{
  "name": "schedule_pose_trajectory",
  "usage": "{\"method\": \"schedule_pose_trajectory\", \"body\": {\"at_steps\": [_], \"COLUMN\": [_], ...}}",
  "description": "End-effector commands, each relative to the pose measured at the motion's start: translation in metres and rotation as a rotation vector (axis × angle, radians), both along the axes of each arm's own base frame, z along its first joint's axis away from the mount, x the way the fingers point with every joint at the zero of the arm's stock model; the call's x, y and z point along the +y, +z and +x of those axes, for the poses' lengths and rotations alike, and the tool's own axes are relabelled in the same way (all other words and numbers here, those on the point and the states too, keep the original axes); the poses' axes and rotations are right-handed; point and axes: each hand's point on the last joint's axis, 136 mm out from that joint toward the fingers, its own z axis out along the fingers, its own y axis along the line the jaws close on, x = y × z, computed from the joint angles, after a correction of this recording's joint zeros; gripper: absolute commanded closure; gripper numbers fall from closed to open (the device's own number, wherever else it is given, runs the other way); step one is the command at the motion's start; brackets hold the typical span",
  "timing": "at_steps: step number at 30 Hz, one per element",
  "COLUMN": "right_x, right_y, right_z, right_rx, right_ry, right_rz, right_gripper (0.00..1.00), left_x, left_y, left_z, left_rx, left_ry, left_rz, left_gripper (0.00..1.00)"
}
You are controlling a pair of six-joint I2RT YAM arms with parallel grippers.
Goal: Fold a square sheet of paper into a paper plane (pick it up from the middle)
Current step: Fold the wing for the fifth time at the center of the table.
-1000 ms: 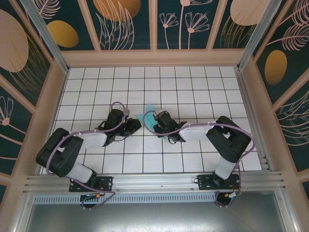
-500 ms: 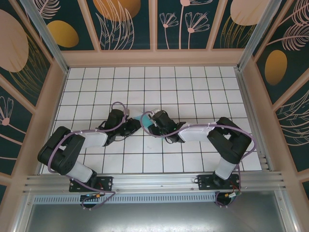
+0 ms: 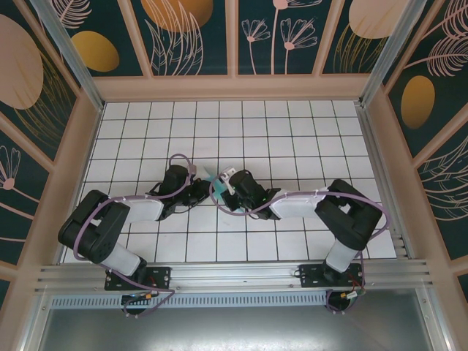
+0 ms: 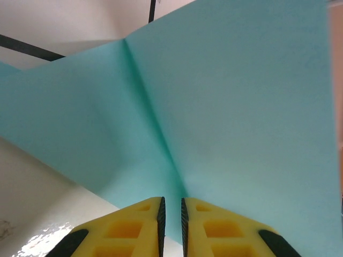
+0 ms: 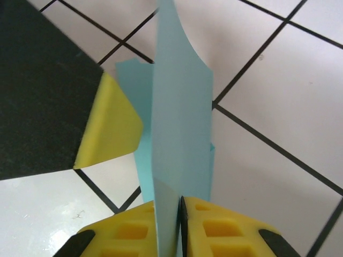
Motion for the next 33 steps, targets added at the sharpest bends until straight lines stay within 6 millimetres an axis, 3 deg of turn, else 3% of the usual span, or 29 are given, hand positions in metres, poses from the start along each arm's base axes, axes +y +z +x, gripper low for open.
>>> {"method": "schedule_pose_trajectory", "body": {"at_steps": [1,7,13,27,33], "right_x": [0.015,0.028,0.035,0.047,0.041], "right_y": [-0.003,-0.015,-0.021,-0.022,-0.029], "right_z": [-0.004,-0.009,-0.011,-0.011,0.000], "right_rx": [0.001,0.048,0.118,0.326,0.363], "right_ry": [0.065,0.121,0.152,0.183,0.109], "right_rz": [0.020,0.024,0.064,0.179,0.167], "right_gripper": [0.85,0.87,0.91,0.93,0.95], "left_x": [0.002,0.025,0.045,0.033,0.034], "left_y": [0.004,-0.001,0.006,0.013,0.011], "left_z": [0.001,-0.001,-0.004,-0.005,-0.004], "left_rx": [-0.010,-0.008,-0.044,-0.072,-0.070], "left_ry": [0.019,0.110,0.194,0.145,0.147], "left_rz": [0.011,0.090,0.133,0.067,0.075], "left_gripper": [0.81,0.82,0.83,0.83,0.83]}}
